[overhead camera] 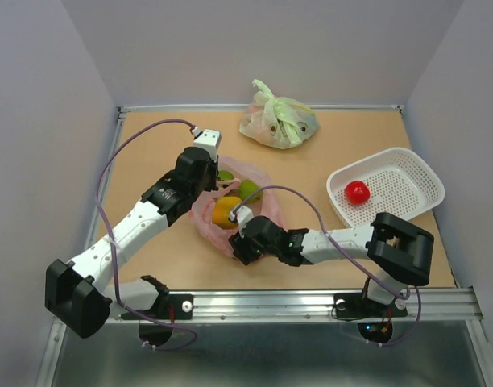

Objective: Untie the knot of the plastic bag and take out the fruit

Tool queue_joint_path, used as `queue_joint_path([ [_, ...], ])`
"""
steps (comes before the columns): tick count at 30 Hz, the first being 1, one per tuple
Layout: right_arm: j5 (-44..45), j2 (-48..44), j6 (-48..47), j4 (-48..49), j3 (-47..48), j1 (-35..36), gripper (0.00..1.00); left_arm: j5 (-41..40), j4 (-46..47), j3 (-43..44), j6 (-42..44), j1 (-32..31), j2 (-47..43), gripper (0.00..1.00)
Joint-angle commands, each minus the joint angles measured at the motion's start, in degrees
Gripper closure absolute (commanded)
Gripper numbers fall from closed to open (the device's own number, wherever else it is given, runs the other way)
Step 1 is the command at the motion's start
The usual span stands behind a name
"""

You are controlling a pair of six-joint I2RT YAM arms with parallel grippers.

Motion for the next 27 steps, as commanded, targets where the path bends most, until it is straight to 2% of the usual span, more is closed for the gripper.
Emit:
queue_joint_path([
  [1,1.5,-0.4,0.9,3.1,-0.5,3.4,0.43,0.1,2.2,-0.2,-0.2,0.2,-1.2,1.00],
  [5,5.2,-3.9,-0.8,0.9,0.8,3.5,0.42,1.0,2.3,-0.2,-0.1,0.1,-1.2,1.00],
  [9,9.7,-7.3,-7.2,-0.6,4.6,3.5,0.39,1.2,2.3,-0.3,0.2,0.1,-1.3,1.00],
  [15,16.2,-4.9,-17.6,-0.9,9.2,3.4,0.35,1.7,2.3,-0.4,0.5,0.1,-1.4,1.00],
  [18,16.2,-1.4,-20.6,-0.9,12.1,2.4,0.34,1.8,2.3,-0.4,0.6,0.1,-1.2,1.00],
  [27,7.1,8.6,-23.6,3.6,17.0,-0.2,0.29,2.5,2.4,-0.4,0.7,0.1,-1.3,1.00],
])
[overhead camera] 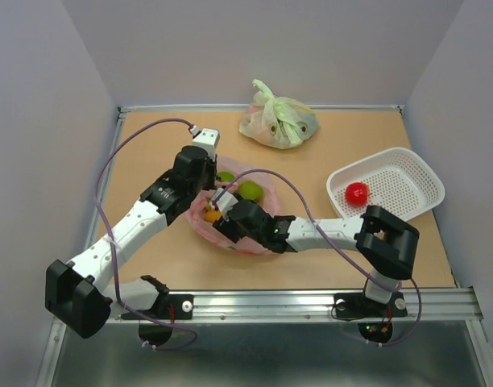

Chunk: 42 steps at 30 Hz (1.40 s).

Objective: Untie the knot of the plastic bag and take out the fruit

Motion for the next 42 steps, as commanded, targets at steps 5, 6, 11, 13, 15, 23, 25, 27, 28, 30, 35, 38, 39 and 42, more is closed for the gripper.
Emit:
queue_joint_path([
  [5,-8.6,7.5,-2.1,9.1,4.1,-1.6,0.12,1.5,2.2,-0.4,0.1,-0.3,-1.4,1.00],
  [6,-8.6,8.2,-1.9,9.5,4.1,-1.8,0.12,1.6,2.3,-0.4,0.2,-0.3,-1.4,1.00],
  [11,-8.8,9.7,-1.2,12.9,2.4,-2.6,0.23,1.0,2.3,-0.4,0.1,-0.3,-1.5,1.00],
  [13,-9.1,8.3,-0.9,13.2,1.4,-2.7,0.44,0.6,2.3,-0.6,0.2,-0.2,-1.5,1.00],
  [15,-9.2,5.1,-0.7,13.2,-0.3,-2.7,0.68,-0.6,2.2,-0.5,0.0,-0.2,-1.6,1.00],
  [23,-8.3,-7.9,-0.7,7.8,-5.9,-2.7,0.87,-6.1,0.7,0.1,-1.6,1.6,-1.2,1.00],
  [25,-8.1,-11.8,0.0,6.4,-7.8,-2.7,0.90,-6.5,0.6,0.1,-2.3,2.7,-1.3,1.00],
  [27,-7.7,-14.3,0.5,5.0,-9.1,-2.8,0.90,-6.8,0.5,0.2,-2.4,3.3,-1.5,1.00],
  [28,-6.7,-16.6,1.2,4.8,-9.7,-2.7,0.91,-6.7,0.4,0.2,-2.4,3.5,-1.5,1.00],
  [30,-4.6,-18.8,2.7,4.4,-11.4,-2.7,0.91,-6.2,0.7,0.2,-2.5,3.7,-1.7,1.00],
  [35,7.2,-21.6,6.1,4.4,-13.3,-2.7,0.96,-5.3,1.1,-0.1,-2.4,3.8,-2.3,1.00],
  [38,6.6,-20.2,8.5,4.4,-14.0,-2.7,0.96,-4.3,1.3,-0.2,-2.3,3.8,-2.6,1.00],
  [39,5.1,-19.4,10.0,4.3,-14.2,-2.7,0.96,-3.7,1.6,-0.2,-2.2,3.9,-2.6,1.00],
  [42,-1.9,-15.0,16.1,5.2,-14.6,-2.6,0.95,0.3,2.8,-0.9,-2.0,3.9,-3.3,1.00],
])
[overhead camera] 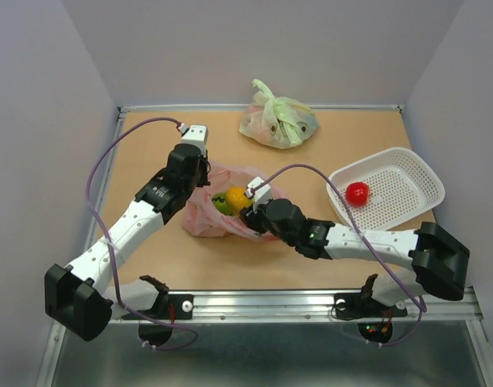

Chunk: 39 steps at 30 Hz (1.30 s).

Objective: Untie the knot of the plastic bag and take out the fruit

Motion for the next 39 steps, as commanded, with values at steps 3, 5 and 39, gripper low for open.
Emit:
queue_joint_path([
  [3,-4.9,7.5,11.3,6.7,-4.8,0.8,0.94,10.1,4.2,-3.0,-2.2,0.0,-3.6,1.00],
  [5,-4.2,10.4,14.2,8.1,-5.6,1.4,0.89,14.1,5.0,-5.8,-5.3,-0.7,-4.3,1.00],
  [39,-1.1,6.9,10.9,2.5,-3.3,5.5,0.00,6.7,1.4,-15.4,-11.5,-6.2,-14.1,1.00],
])
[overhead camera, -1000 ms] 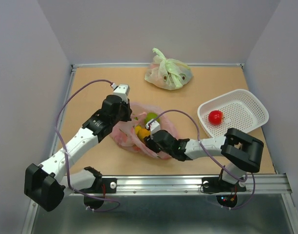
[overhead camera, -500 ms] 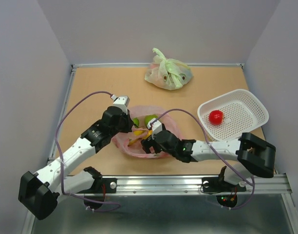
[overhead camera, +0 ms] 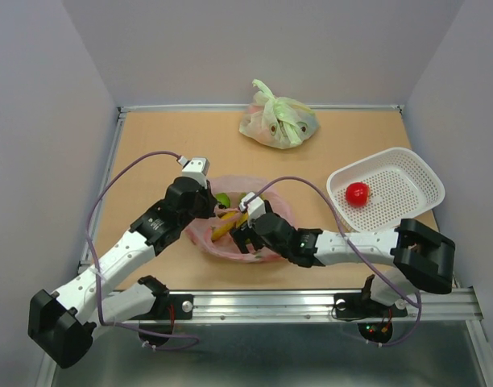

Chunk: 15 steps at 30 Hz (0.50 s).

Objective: Untie the knot of the plastic bag and take out the fruit

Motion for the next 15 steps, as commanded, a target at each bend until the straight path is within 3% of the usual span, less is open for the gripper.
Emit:
queue_joint_path([
  [1,-1.1,1.8,3.0,5.4,-4.1,2.1,0.00,-2.8,0.3,0.5,0.7,-0.2,-1.1,1.00],
  [4,5.9,6.1,4.3,11.0,-7.8,8.3,0.00,-2.9,0.3,0.7,0.5,-0.2,-0.6,1.00],
  [9,15.9,12.3,5.0,11.8,-6.4,14.5,0.00,-2.3,0.4,0.6,0.6,-0.2,-0.6,1.00],
  [15,21.1,9.1,1.0,10.0,-4.2,14.9,0.00,-2.0,0.5,0.5,1.0,-0.1,-1.0,1.00],
])
